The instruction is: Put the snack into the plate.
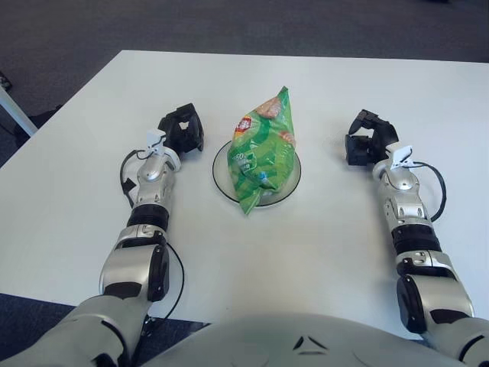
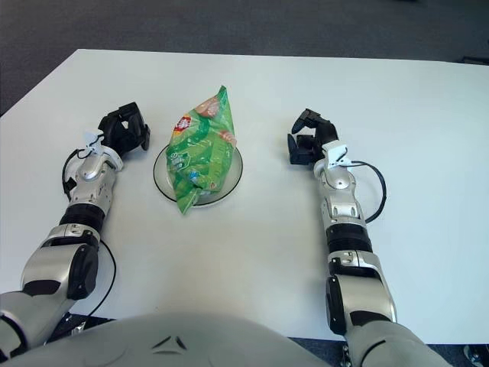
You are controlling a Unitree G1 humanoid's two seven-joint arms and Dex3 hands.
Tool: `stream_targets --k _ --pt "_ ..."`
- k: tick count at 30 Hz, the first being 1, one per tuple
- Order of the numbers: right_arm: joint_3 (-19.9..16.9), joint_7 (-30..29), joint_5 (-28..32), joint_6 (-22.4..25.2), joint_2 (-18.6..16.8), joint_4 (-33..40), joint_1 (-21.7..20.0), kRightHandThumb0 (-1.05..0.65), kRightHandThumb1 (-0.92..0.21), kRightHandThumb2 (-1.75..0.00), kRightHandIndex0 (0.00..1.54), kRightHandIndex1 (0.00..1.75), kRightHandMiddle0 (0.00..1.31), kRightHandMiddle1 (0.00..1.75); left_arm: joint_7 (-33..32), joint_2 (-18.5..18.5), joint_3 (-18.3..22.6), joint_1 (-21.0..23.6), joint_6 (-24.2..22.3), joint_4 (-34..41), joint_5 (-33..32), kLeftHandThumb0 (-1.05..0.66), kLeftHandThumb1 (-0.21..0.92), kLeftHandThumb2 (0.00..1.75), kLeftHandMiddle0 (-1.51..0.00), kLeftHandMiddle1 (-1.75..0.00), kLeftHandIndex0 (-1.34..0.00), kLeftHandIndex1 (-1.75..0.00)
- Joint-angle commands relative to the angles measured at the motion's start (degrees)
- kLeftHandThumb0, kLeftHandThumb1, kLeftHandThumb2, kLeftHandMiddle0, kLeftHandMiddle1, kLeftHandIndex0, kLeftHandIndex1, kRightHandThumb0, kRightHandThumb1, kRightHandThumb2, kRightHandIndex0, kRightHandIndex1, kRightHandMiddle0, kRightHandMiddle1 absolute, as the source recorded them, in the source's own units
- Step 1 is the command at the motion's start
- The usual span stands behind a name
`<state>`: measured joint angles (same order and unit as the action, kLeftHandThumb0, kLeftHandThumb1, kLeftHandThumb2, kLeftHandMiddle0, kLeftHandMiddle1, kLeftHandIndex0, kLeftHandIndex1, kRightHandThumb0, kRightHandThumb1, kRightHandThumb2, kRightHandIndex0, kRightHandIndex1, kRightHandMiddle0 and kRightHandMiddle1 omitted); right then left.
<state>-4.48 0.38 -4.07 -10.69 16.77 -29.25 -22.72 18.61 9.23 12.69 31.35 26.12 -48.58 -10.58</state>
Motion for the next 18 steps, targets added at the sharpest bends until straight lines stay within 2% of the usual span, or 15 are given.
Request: stream_targets --k 1,11,18 --pt "2.62 -2.32 -4.98 2.26 0.77 -3.46 3.81 -0.55 -0.16 -1.51 1.34 1.75 0.75 1.75 -0.12 -1.65 0.36 -4.81 -0.89 -1.6 -0.93 -0.42 0.65 0.99 -1.3 -1.75 -0.95 -1.75" --pt "7.59 -7.5 -13.54 2.99 3.02 -5.56 2.77 -0.61 -0.04 -1.66 1.37 1.75 0.85 1.75 0.49 -1.71 0.18 -5.4 -1.09 -0.48 -0.86 -0.41 0.65 0.98 -1.29 -1.75 -0.94 -1.75" --pt "9.95 -10.98 -17.84 3.96 3.4 -5.79 2.6 -0.62 -0.03 -1.68 1.37 1.75 0.87 1.75 0.42 -1.58 0.21 -5.42 -1.54 -0.32 -0.86 -0.4 0.64 0.98 -1.29 -1.75 -0.93 -1.75"
